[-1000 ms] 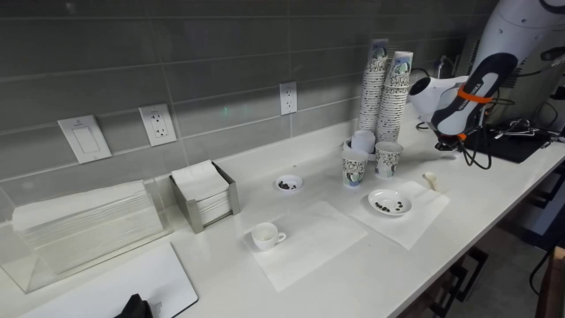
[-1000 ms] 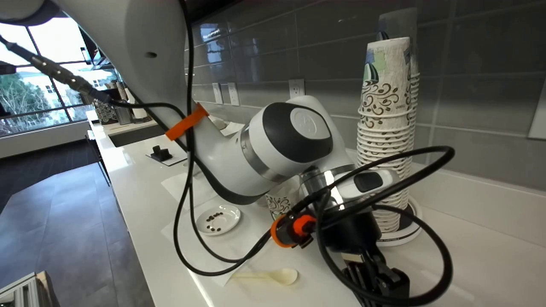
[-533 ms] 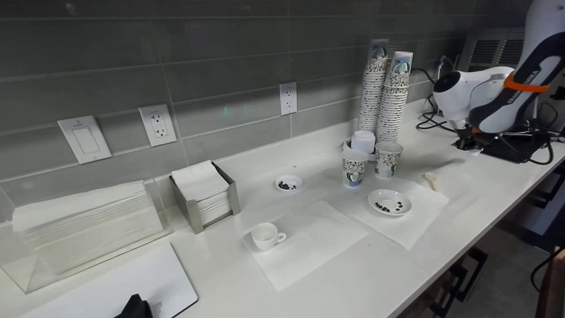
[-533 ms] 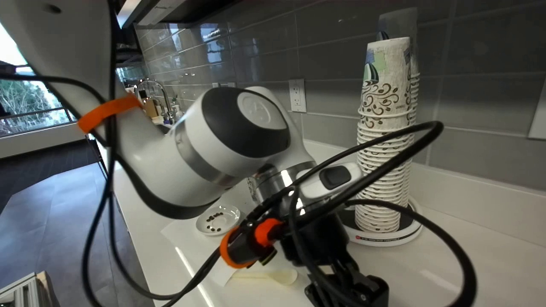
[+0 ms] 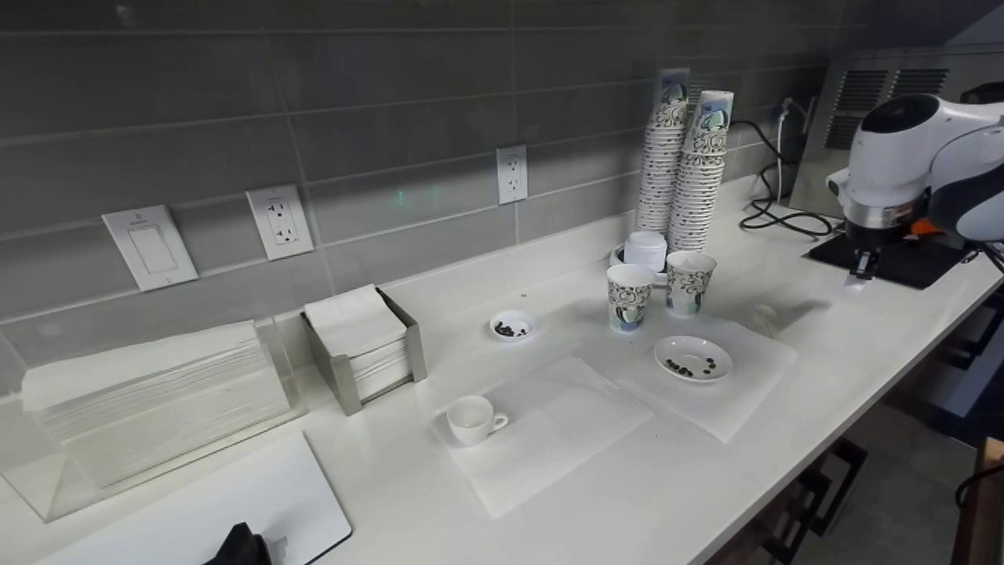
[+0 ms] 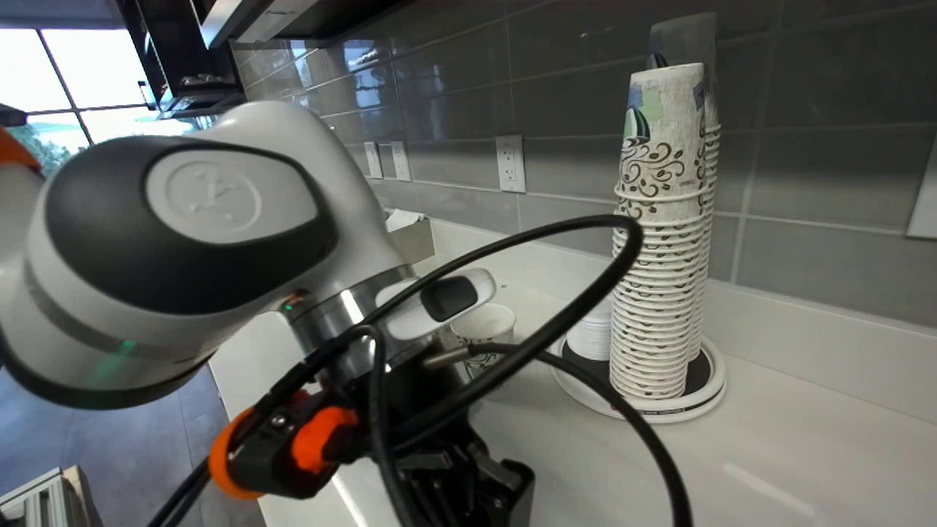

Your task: Pick up the container on the right and then put it in the small mug on the left

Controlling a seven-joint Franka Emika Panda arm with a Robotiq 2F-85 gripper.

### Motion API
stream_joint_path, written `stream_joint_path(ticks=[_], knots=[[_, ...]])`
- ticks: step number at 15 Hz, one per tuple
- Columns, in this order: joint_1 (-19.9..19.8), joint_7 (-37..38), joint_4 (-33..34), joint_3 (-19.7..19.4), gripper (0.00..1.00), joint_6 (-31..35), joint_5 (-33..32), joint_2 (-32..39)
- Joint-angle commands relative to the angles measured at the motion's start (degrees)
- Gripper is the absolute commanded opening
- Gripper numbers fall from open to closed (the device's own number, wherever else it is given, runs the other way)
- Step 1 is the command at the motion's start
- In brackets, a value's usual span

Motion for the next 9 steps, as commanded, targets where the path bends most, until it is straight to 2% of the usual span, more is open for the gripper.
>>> stream_joint_path(ticks=[1, 3, 5, 6, 7, 9], knots=[[-2.67, -13.25, -9.16, -0.50, 0.00, 7.68, 6.25, -9.06], [-2.79, -19.64, -13.73, -1.23, 0.00, 11.91, 12.64, -11.88], [-0.34, -25.91, -18.27, -3.43, 0.00, 15.65, 20.32, -14.29], [6.53, -29.11, -12.73, -7.97, 0.00, 21.02, 26.03, -4.99], [0.04, -23.08, -14.12, -3.18, 0.01, 15.65, 18.59, -9.63], [4.61, -26.99, -13.58, -6.55, 0.01, 18.49, 23.28, -7.78]])
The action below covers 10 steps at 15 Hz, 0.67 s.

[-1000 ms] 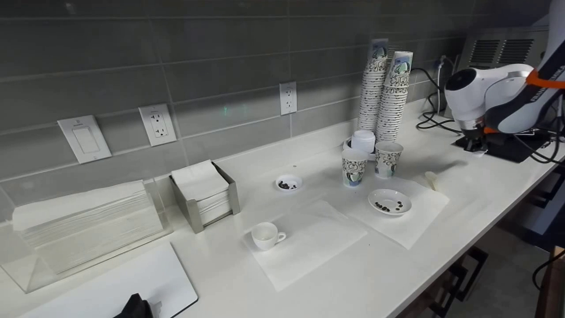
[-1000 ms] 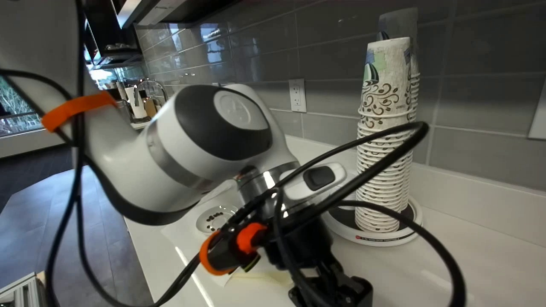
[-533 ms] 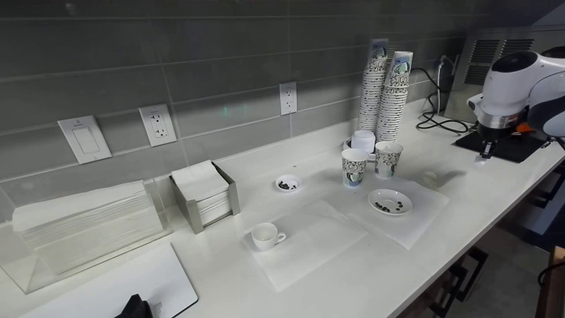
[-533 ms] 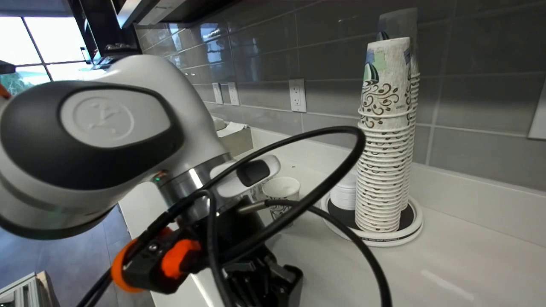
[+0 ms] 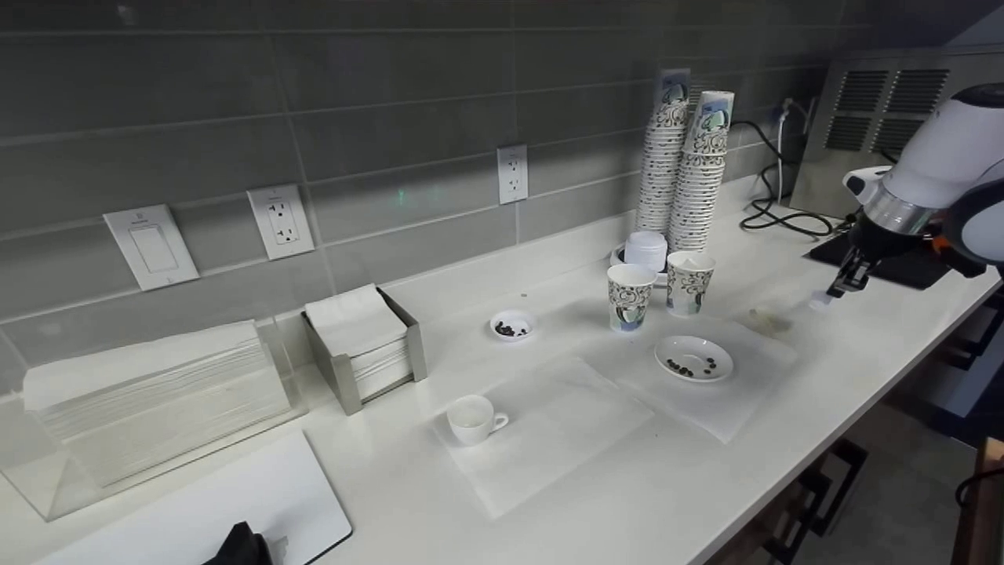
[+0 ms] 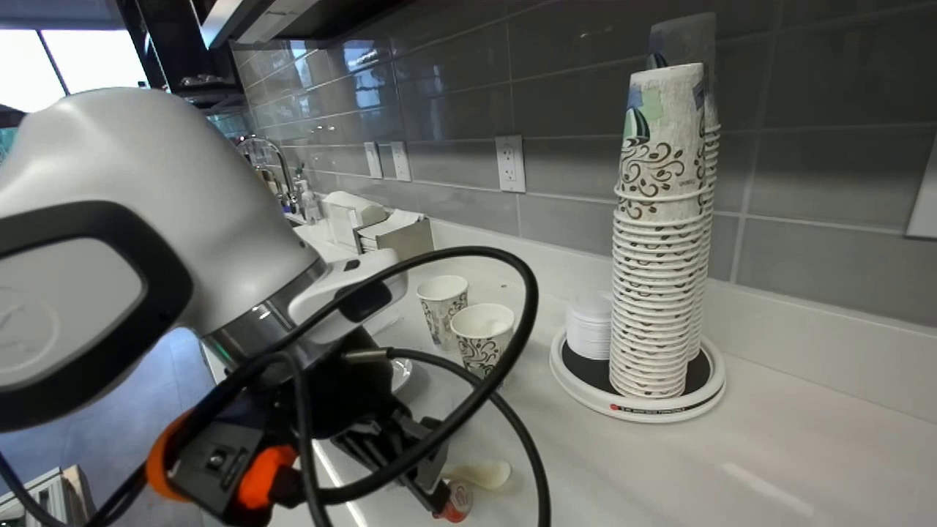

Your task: Pick up the container on the right and then put it in the small mug on the left

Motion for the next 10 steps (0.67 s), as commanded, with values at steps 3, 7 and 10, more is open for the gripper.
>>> stream_joint_path(ticks=[3, 7, 10], knots=[[1.32, -0.08, 1.17, -0.52, 0.01, 1.04, 0.88, 2.54], [-0.43, 3.53, 2.15, 0.28, 0.00, 0.75, -4.92, 1.24], [-4.69, 11.62, 2.22, 2.93, 0.00, -0.38, -18.49, -6.67]])
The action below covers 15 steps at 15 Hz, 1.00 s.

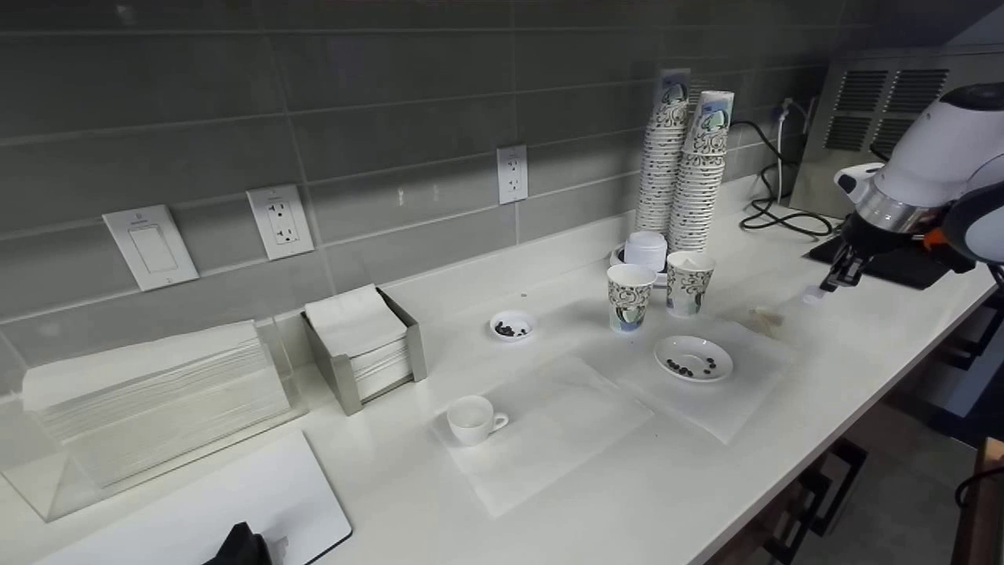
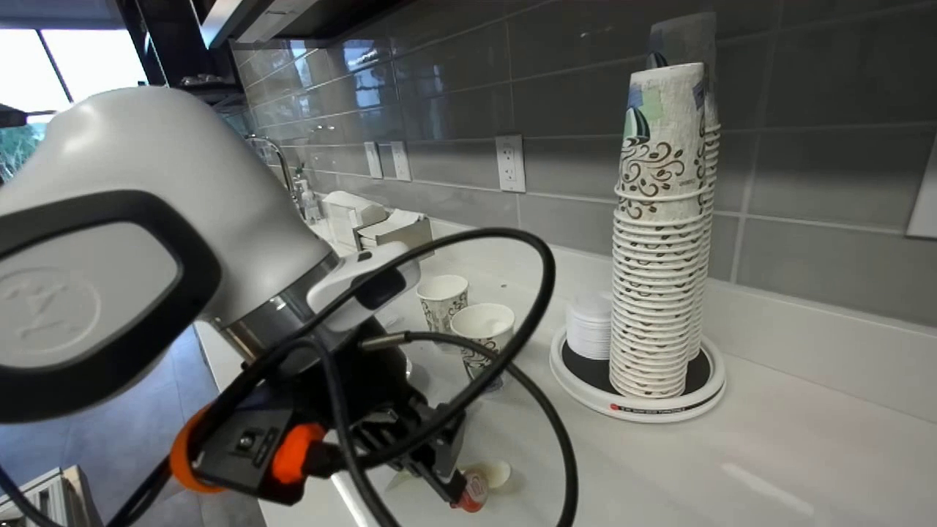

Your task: Pick up the container on the right and then put it in the small mug on the left

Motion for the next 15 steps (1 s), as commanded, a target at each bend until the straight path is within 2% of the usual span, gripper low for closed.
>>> stream_joint_path(ticks=[1, 5, 6, 8, 11, 13, 15], knots=[[-6.61, 9.73, -0.37, 4.53, 0.00, -2.40, -15.58, -11.62], [-18.55, 23.79, -3.79, 13.90, 0.00, -2.09, -33.17, -23.90], [-16.56, 27.56, -2.41, 12.08, 0.00, -1.34, -37.60, -24.14], [-17.84, 32.28, -0.74, 13.33, 0.00, 3.78, -46.69, -25.14], [-16.07, 40.10, -0.49, 13.95, 0.00, 10.72, -59.83, -28.06], [-14.27, 45.94, -0.43, 14.67, 0.00, 15.04, -68.67, -29.96], [-10.21, 51.97, -0.39, 14.48, 0.00, 18.08, -76.57, -33.13]])
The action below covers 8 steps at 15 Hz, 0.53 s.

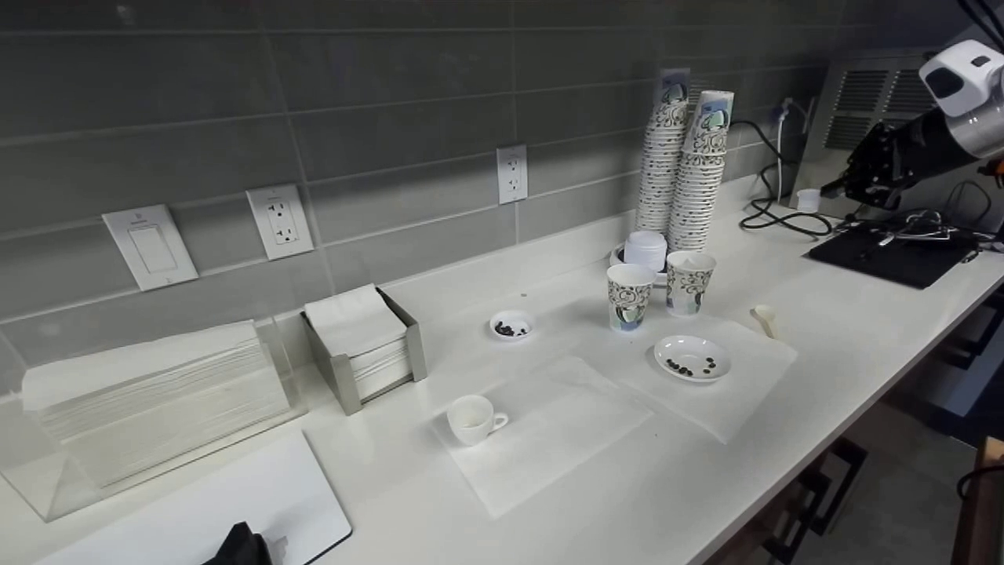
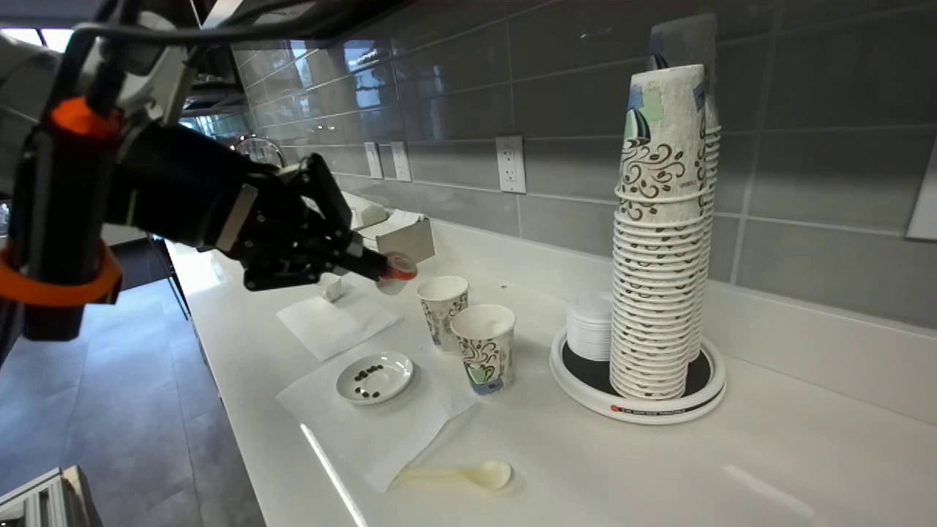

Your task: Pick up the container on the right and then put it in the small mug on the left

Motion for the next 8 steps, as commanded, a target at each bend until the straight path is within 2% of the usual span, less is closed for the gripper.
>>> stream_joint_path(ticks=[1, 6, 7, 8], knots=[[6.13, 11.19, 0.01, 0.27, 0.00, 5.53, -13.82, -6.71], [19.38, 21.31, 0.05, -0.13, 0.00, 12.14, -24.21, -15.41], [22.67, 22.99, 0.05, 0.03, 0.00, 12.63, -25.26, -17.12], [24.43, 20.68, 0.04, 1.38, 0.00, 13.20, -22.00, -17.37]])
